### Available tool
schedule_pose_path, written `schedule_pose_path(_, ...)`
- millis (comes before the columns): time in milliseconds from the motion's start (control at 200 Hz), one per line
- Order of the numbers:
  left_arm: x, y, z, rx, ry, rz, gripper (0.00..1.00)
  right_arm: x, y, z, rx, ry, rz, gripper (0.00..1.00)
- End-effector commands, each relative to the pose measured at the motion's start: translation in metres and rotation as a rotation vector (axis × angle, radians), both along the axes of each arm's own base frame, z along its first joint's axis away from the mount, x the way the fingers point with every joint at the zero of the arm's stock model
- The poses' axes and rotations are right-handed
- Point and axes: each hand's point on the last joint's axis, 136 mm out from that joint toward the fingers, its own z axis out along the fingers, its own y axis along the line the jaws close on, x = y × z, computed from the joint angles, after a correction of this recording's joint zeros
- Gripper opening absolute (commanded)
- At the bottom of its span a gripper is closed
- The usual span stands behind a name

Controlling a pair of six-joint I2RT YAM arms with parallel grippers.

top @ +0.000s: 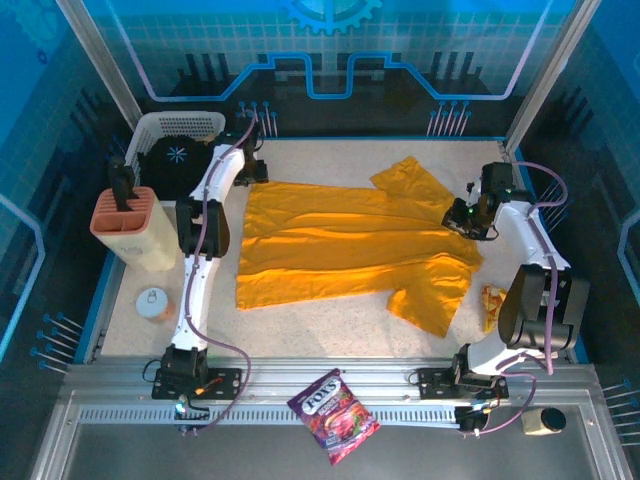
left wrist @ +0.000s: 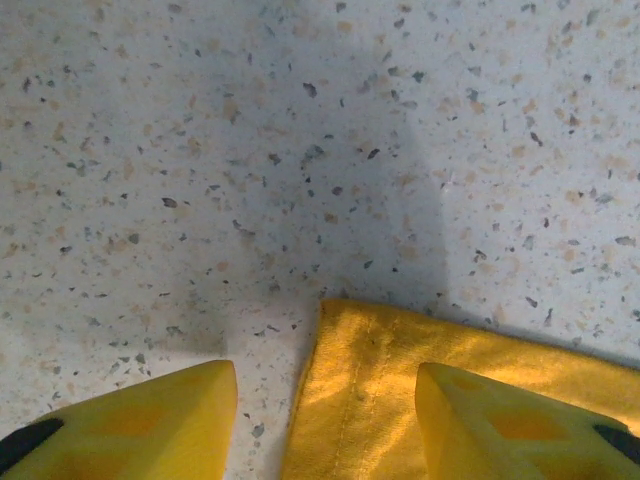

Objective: Fold and stack the t-shirts

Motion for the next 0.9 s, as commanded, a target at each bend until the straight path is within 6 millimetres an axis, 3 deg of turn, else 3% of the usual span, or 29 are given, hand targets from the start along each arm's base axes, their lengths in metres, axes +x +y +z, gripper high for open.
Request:
schedule_pose_path(0, -0.012, -0.013, -0.015, -0.071, 0.08, -0.066, 0.55, -0.003, 0.001, 0.005, 0.027, -0.015, 0.002, 0.21)
schedule_pose_path(115, -0.019, -0.017, -0.021, -0.091, 0.116, -0.08, 0.6, 0.006, 0.002, 0.008, 0.037, -0.031, 0.009, 0.23)
schedule_pose_path(245, -0.024, -0.016, -0.025, -0.085, 0.139, -0.074, 0.6, 0.018, 0.002, 0.012, 0.044, -0.037, 0.016, 0.23)
schedule_pose_path(375, -0.027, -0.015, -0.028, -0.082, 0.153, -0.07, 0.39, 0.026, 0.005, 0.016, 0.053, -0.051, 0.02, 0.23)
schedule_pose_path(500, -0.027, -0.015, -0.027, -0.083, 0.153, -0.07, 0.25, 0.032, 0.007, 0.017, 0.064, -0.061, 0.023, 0.23)
schedule_pose_path(586, -0.028, -0.015, -0.027, -0.078, 0.155, -0.072, 0.09, 0.039, 0.008, 0.016, 0.07, -0.069, 0.031, 0.25)
schedule_pose_path(641, -0.027, -0.017, -0.025, -0.086, 0.145, -0.067, 0.0, 0.051, 0.008, 0.017, 0.074, -0.087, 0.049, 0.29)
schedule_pose_path(756, -0.024, -0.02, -0.011, -0.101, 0.085, -0.044, 0.0, 0.085, 0.0, 0.012, 0.032, -0.098, 0.095, 0.41)
schedule_pose_path(896, -0.021, -0.028, 0.029, -0.138, -0.002, -0.032, 0.0, 0.136, -0.01, -0.009, -0.008, -0.08, 0.148, 0.52)
